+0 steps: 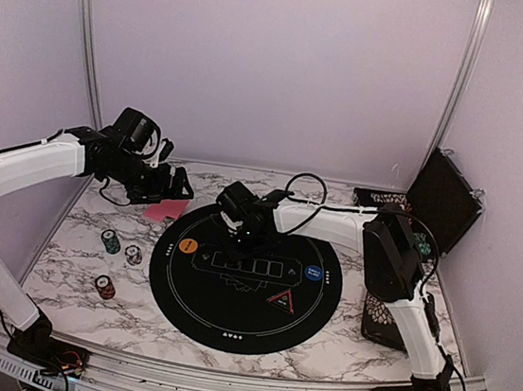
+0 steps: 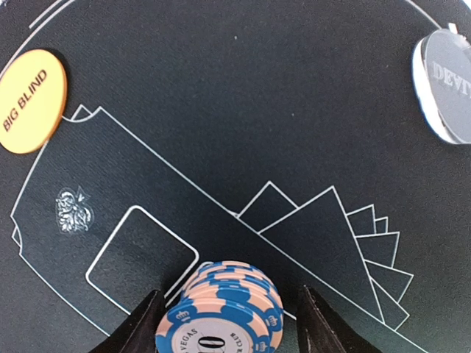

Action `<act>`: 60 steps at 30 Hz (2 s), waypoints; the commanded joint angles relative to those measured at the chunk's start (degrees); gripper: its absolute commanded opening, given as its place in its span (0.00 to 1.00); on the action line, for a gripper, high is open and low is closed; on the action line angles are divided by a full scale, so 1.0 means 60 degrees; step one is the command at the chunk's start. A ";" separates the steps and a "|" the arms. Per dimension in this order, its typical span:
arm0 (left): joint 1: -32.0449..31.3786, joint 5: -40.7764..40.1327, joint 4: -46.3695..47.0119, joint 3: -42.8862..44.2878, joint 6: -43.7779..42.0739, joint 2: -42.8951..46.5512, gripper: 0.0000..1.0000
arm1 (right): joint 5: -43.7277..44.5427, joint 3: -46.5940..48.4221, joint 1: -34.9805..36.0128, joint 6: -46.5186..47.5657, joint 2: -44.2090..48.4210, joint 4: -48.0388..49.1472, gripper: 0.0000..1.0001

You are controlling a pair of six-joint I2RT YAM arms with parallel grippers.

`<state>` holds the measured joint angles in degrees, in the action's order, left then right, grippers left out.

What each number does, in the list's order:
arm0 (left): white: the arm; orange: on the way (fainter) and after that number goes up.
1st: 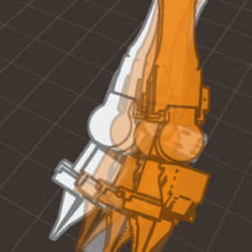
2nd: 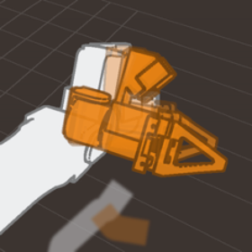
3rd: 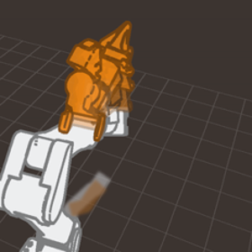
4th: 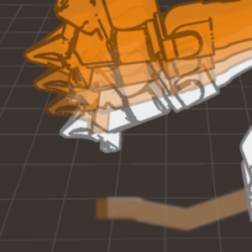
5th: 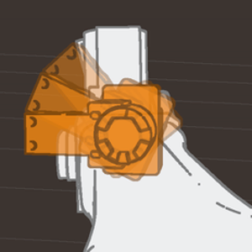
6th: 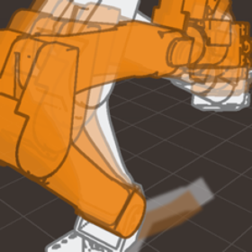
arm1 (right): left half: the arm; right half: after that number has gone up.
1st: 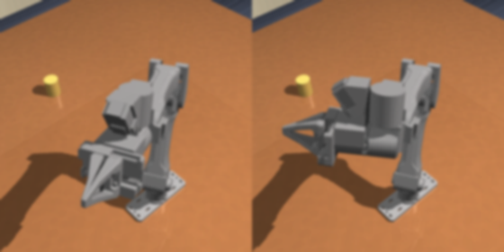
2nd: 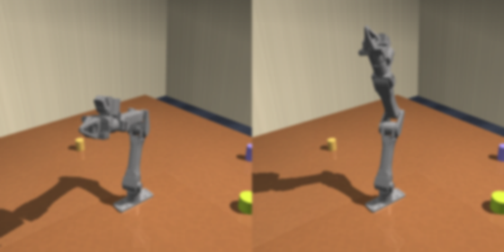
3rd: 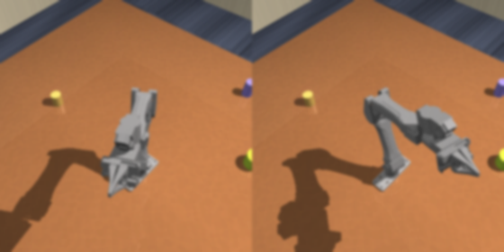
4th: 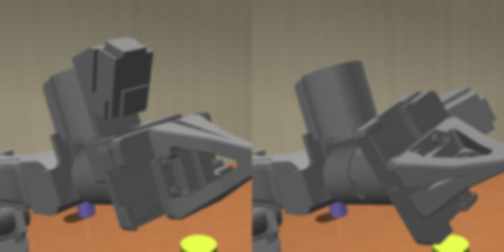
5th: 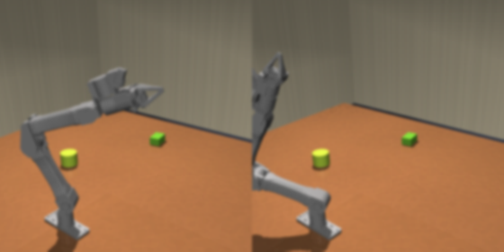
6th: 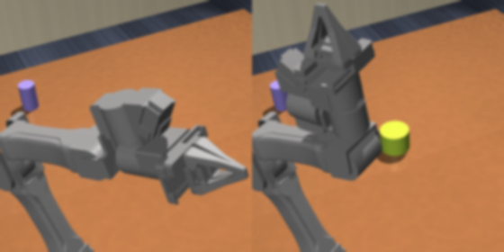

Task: Distribute texas hold em gaming equipment
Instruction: Move the pile of poker chips to the small blind area.

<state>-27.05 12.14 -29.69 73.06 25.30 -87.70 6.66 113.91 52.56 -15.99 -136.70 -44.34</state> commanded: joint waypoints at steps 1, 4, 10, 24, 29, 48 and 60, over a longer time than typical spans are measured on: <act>0.0055 0.0156 0.0273 -0.0124 -0.0069 0.0220 0.99 | 0.0143 0.0454 0.0117 -0.0060 -0.0236 -0.0209 0.57; 0.0069 0.0159 0.0290 -0.0149 -0.0069 0.0191 0.99 | 0.0150 0.0454 0.0145 -0.0046 -0.0247 -0.0230 0.55; 0.0062 0.0214 0.0324 -0.0165 -0.0047 0.0173 0.99 | 0.0223 0.0609 0.0174 -0.0022 -0.0392 -0.0345 0.51; 0.0055 0.0330 0.0367 -0.0160 -0.0048 0.0095 0.99 | 0.0742 0.0748 0.0279 -0.0075 -0.0507 -0.0780 0.50; 0.0057 0.0327 0.0377 -0.0157 -0.0045 0.0057 0.99 | 0.0698 0.0736 0.0278 -0.0125 -0.0478 -0.0814 0.47; 0.0063 0.0412 0.0433 -0.0153 -0.0020 -0.0021 0.98 | 0.0789 0.0381 0.0249 -0.0230 -0.0381 -0.0785 0.41; 0.0054 0.0444 0.0482 -0.0177 0.0017 -0.0056 0.98 | 0.1058 0.0029 0.0118 -0.0296 -0.0228 -0.0797 0.41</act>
<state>-27.05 14.13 -28.47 72.44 25.39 -87.72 10.96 116.18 53.76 -16.99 -138.26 -46.63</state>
